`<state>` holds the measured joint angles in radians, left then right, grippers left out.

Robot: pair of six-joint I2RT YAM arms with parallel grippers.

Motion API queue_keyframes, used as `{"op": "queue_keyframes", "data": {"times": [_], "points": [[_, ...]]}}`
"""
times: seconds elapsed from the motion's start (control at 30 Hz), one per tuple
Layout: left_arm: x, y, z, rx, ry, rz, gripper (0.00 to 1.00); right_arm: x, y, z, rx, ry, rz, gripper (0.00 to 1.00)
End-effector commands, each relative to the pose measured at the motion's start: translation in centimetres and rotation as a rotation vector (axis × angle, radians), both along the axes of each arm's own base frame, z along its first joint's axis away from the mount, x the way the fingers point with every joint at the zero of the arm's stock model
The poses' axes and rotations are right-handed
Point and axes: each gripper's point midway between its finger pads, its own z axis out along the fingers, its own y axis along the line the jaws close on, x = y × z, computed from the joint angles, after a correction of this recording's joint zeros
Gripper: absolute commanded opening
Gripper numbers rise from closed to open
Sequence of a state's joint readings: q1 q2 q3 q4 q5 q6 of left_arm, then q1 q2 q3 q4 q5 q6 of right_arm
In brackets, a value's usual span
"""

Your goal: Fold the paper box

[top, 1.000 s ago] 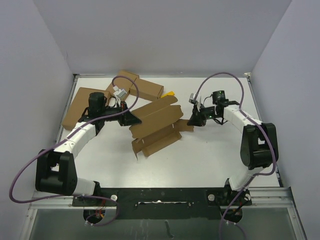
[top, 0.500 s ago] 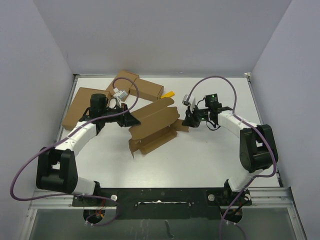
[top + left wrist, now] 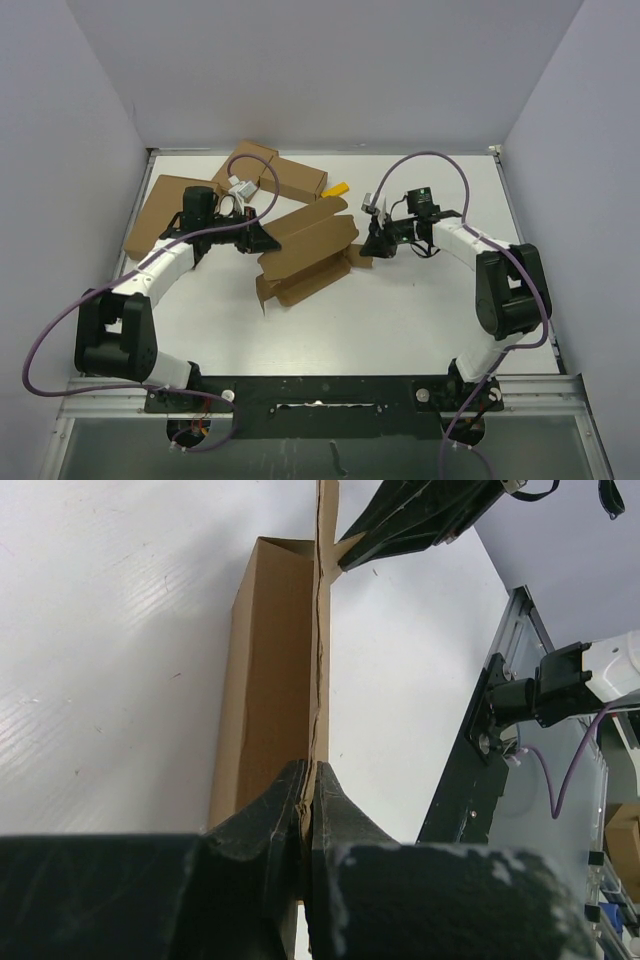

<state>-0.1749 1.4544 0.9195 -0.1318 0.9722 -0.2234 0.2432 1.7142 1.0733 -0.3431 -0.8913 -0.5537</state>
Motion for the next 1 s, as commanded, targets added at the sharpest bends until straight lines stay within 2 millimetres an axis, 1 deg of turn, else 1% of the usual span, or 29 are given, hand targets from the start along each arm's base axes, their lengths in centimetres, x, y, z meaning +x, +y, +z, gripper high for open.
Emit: {"op": "queue_keyframes", "data": {"times": [0.0,0.1,0.2,0.3,0.43,0.67,0.77,0.97], "points": [[0.6,-0.4,1.3,-0.003,-0.056,-0.019,0.00,-0.5,0.8,0.7,0.020,-0.008,0.068,0.03],[0.5,-0.3,1.3,-0.003,-0.057,-0.019,0.00,-0.8,1.0,1.0,0.033,-0.004,0.086,0.03],[0.5,-0.4,1.2,-0.003,-0.055,-0.019,0.00,-1.3,1.3,1.3,0.046,-0.002,0.109,0.07],[0.5,-0.4,1.2,-0.006,-0.054,-0.023,0.00,-1.7,1.7,1.2,0.049,0.006,0.136,0.10],[0.3,-0.5,1.3,-0.015,-0.053,-0.037,0.00,-1.9,1.8,1.0,0.046,0.021,0.150,0.14],[-0.1,-0.6,1.3,-0.018,-0.049,-0.056,0.00,-1.8,1.7,1.9,0.060,0.011,0.156,0.31],[-0.2,-0.6,1.2,-0.016,-0.048,-0.059,0.00,-1.7,1.6,2.1,0.071,0.013,0.154,0.36],[-0.3,-0.6,1.2,-0.016,-0.049,-0.064,0.00,-1.5,1.1,2.9,0.108,0.022,0.148,0.51]]}}
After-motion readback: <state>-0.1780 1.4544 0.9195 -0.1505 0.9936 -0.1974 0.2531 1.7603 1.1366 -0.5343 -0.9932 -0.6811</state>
